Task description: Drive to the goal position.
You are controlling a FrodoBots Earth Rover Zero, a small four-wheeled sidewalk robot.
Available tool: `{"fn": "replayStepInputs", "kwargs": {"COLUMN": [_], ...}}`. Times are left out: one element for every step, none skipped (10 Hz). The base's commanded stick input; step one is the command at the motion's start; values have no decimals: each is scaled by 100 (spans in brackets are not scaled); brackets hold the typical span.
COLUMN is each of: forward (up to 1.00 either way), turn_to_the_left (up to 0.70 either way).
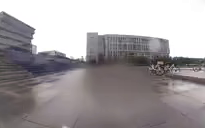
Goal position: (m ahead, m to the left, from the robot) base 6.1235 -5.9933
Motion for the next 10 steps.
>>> {"fn": "replayStepInputs", "kwargs": {"forward": [70, 70, 70, 70, 70, 70, 70, 70, 70, 70], "turn_to_the_left": [0, -28, -35, -18, 0, 0, 0, 0, 0, 0]}}
